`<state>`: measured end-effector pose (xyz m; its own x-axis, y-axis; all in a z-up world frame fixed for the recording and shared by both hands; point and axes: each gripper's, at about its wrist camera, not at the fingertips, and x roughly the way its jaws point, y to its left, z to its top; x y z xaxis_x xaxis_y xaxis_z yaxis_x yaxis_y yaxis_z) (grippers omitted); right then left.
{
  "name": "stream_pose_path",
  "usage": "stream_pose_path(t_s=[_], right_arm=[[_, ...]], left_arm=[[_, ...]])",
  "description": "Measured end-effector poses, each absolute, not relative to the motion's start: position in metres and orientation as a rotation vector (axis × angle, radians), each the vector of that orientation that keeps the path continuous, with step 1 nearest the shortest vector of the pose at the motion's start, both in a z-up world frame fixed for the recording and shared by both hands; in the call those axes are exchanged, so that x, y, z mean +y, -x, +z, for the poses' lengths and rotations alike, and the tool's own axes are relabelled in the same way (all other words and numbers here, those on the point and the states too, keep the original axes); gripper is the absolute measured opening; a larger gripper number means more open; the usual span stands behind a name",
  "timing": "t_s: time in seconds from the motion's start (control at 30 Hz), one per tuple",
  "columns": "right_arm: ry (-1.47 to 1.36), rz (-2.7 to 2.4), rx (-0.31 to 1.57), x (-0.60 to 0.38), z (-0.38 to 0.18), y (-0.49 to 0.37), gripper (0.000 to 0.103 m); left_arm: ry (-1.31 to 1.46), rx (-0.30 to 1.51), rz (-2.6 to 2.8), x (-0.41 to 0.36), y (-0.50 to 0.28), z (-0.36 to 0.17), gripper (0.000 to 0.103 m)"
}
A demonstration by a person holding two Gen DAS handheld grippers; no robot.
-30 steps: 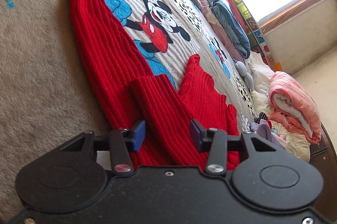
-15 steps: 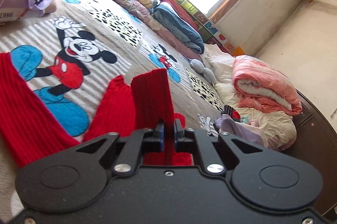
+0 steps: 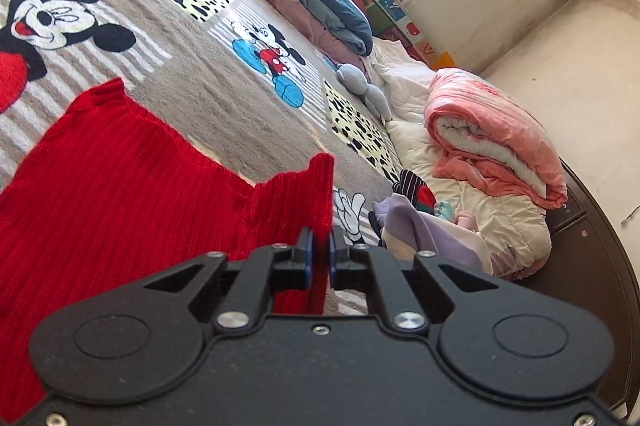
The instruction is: Fold clothes
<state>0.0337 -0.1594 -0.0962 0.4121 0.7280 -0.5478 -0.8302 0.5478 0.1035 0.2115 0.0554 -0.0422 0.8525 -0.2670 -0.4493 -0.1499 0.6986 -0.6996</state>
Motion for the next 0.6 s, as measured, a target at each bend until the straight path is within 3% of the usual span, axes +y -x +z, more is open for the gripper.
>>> stream_pose_path(t_s=[0.33, 0.6], right_arm=[[0.186, 1.017, 0.611, -0.166, -0.094, -0.031, 0.081], [0.142, 1.027, 0.630, -0.176, -0.090, -0.030, 0.080]], left_arm=[[0.822, 0.614, 0.009, 0.045, -0.247, -0.068, 0.004], [0.518, 0.708, 0.091, 0.009, -0.273, -0.082, 0.005]])
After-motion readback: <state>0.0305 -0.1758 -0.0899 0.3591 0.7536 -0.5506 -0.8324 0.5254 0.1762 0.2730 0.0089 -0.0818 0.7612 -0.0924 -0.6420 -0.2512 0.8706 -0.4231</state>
